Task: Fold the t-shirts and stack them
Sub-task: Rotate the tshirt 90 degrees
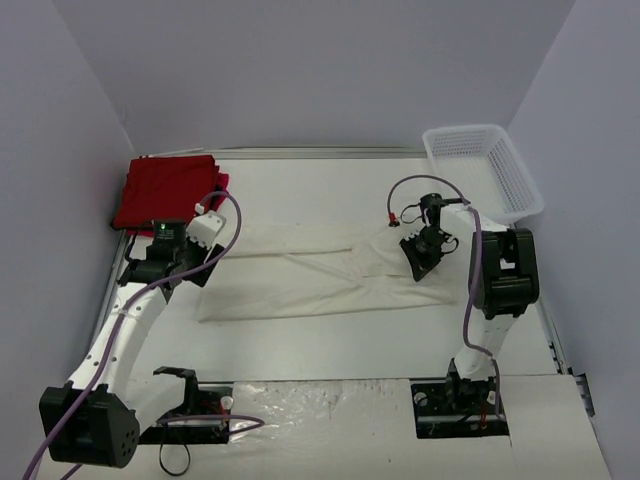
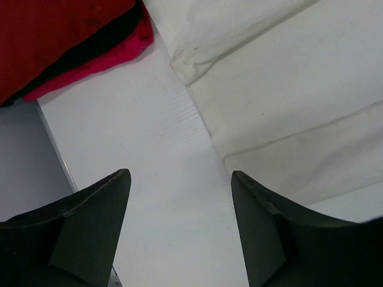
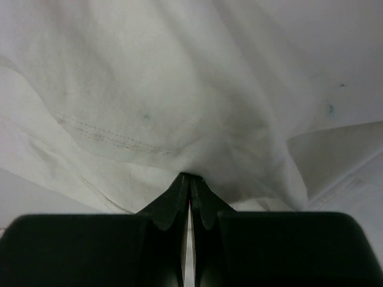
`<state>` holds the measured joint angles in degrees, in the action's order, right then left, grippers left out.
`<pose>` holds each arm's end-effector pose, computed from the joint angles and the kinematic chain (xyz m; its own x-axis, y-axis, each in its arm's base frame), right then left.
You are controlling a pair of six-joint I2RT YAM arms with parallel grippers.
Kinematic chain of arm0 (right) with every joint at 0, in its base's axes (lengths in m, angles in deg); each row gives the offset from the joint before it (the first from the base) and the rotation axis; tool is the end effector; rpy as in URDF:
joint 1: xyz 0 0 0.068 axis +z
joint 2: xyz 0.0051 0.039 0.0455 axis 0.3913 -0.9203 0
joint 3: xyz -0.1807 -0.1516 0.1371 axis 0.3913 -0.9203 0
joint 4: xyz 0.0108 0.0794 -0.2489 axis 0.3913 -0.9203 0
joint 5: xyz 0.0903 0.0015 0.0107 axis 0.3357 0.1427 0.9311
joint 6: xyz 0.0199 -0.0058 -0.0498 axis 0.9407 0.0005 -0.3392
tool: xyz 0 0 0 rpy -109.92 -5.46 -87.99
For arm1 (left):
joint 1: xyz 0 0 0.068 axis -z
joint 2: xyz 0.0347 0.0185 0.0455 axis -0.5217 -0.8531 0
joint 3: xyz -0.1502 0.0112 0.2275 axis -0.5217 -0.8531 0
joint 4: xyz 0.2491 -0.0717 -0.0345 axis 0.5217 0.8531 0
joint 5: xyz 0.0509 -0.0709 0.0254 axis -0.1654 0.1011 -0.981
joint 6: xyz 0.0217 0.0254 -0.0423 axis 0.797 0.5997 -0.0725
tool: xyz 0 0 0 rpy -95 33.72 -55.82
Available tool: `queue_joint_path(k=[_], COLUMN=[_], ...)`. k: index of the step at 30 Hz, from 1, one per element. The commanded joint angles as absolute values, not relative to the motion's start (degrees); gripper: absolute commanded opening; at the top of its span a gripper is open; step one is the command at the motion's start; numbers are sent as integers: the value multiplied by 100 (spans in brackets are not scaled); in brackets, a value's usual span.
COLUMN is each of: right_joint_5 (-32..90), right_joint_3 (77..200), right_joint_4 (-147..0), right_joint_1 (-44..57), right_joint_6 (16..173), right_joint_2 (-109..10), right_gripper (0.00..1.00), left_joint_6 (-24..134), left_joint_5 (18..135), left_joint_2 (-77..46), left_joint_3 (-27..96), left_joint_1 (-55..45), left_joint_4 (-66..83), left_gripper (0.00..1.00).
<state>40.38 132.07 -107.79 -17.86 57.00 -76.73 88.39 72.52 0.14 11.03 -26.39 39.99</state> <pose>0.3571 0.0438 0.1532 -0.7343 -0.5504 -0.3973 -0.6375 0.7603 0.1248 0.2200 -0.0224 0.2849 -0.5394 0.4198 -0.7299 0.3751 0.8959 0.2381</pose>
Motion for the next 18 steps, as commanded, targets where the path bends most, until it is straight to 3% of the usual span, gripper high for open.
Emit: queue_joint_path(k=[1,18], right_joint_5=[3740,3449], right_joint_3=[13394,17241], right_joint_4=[-10570,-10772], right_joint_1=[-1820,-1574], right_joint_6=[5843,6063], right_joint_2=[-8190,-10712], right_gripper=[0,0], left_joint_6=[8748,8835], left_joint_5=[7075,6864], left_joint_2=[96,-852], left_joint_3=[1065,1503], left_joint_1=[-2688,-2732], left_joint_4=[3928,3374], left_gripper=[67,68])
